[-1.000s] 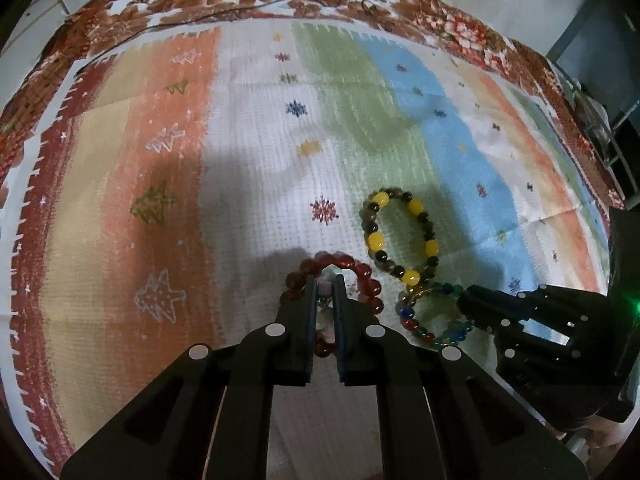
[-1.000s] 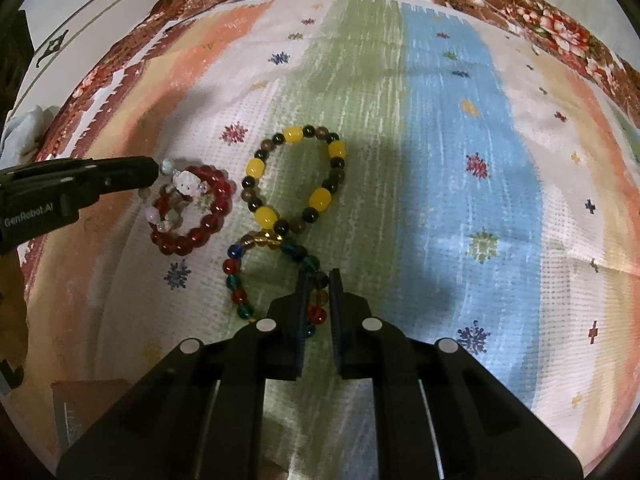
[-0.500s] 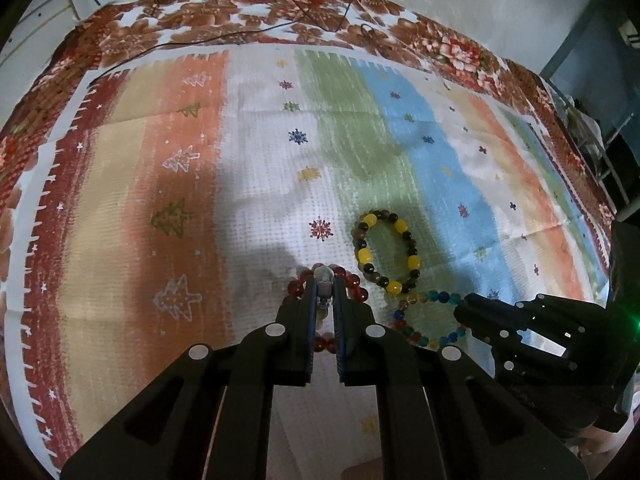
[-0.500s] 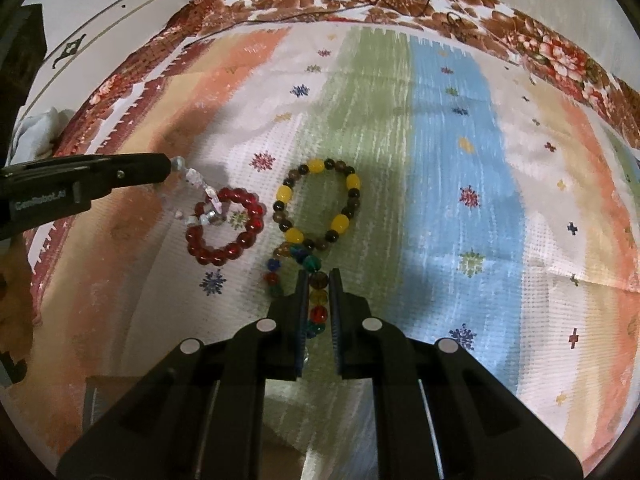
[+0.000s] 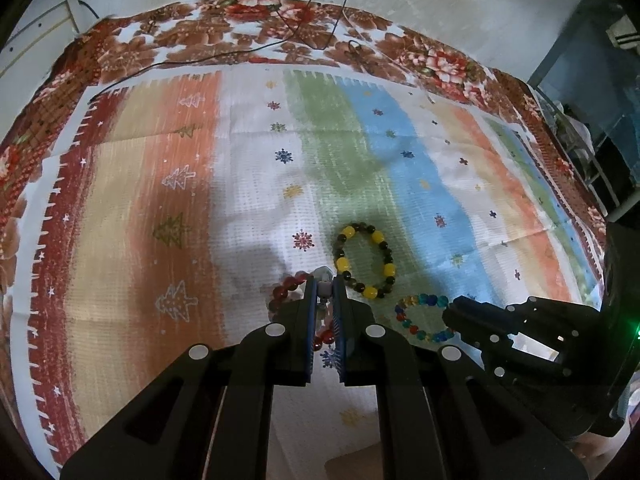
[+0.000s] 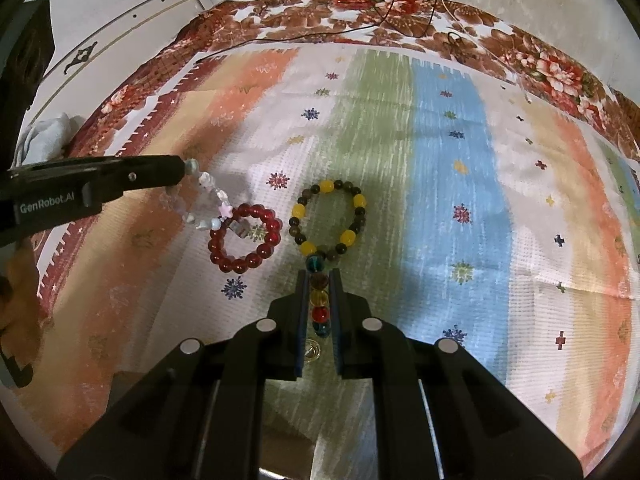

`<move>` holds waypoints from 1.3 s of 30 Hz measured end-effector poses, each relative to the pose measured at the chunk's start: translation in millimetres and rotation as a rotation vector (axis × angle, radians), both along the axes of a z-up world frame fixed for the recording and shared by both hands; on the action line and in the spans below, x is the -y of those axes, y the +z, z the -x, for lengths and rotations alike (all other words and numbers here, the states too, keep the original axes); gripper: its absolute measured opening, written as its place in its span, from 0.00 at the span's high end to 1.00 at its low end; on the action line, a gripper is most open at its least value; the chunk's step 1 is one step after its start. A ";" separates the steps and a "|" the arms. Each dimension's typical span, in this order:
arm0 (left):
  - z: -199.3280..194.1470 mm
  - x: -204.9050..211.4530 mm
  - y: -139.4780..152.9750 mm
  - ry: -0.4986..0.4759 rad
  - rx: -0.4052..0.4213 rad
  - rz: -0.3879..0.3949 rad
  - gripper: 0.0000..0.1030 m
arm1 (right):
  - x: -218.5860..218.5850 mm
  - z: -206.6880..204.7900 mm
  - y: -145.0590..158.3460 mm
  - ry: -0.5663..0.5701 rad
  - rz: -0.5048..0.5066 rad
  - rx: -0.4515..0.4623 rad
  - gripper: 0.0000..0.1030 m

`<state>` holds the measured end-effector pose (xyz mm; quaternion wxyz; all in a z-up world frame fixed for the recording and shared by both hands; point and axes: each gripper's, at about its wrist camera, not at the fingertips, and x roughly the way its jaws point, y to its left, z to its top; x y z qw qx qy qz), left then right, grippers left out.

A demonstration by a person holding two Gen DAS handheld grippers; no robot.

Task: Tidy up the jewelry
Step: 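Lift both held bracelets and carry them over the silver tin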

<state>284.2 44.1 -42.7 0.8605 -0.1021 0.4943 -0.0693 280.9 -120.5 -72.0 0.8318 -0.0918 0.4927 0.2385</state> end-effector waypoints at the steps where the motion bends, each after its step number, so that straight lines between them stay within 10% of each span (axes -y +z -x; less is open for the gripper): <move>1: 0.5 0.2 0.5 -0.001 0.001 -0.001 0.93 | 0.2 1.0 1.2 0.001 -0.001 0.002 0.89; 39: 86.3 20.9 53.2 -0.050 0.114 0.031 0.93 | 31.1 78.0 66.1 -0.005 -0.077 0.123 0.89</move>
